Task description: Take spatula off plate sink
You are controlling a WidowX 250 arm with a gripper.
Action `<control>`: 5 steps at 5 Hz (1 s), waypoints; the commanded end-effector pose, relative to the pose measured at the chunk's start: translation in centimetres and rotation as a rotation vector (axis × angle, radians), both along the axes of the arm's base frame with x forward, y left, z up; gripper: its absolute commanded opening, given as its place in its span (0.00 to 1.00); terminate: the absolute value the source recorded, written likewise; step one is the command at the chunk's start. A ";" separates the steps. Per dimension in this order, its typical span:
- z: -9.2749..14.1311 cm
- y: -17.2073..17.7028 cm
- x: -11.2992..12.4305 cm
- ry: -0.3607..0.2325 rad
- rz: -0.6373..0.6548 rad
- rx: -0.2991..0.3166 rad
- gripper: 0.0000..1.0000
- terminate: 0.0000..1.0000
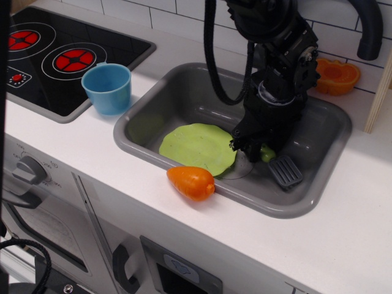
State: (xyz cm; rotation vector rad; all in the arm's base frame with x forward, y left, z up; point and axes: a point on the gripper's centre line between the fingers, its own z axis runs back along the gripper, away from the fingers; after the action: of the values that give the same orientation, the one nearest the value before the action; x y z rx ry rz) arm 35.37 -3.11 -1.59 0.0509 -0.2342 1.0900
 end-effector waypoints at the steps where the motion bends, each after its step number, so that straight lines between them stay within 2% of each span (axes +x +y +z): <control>1: 3.3 -0.2 1.3 -0.098 -0.037 -0.022 1.00 0.00; 2: 6.2 -1.0 1.2 -0.210 -0.111 0.057 1.00 0.00; 3: 8.6 -1.2 0.6 -0.261 -0.144 0.086 1.00 0.00; 5: 8.6 -1.2 0.6 -0.261 -0.144 0.086 1.00 0.00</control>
State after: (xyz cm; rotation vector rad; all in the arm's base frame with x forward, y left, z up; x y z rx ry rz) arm 35.53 -4.79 5.12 0.0014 -0.4698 0.9339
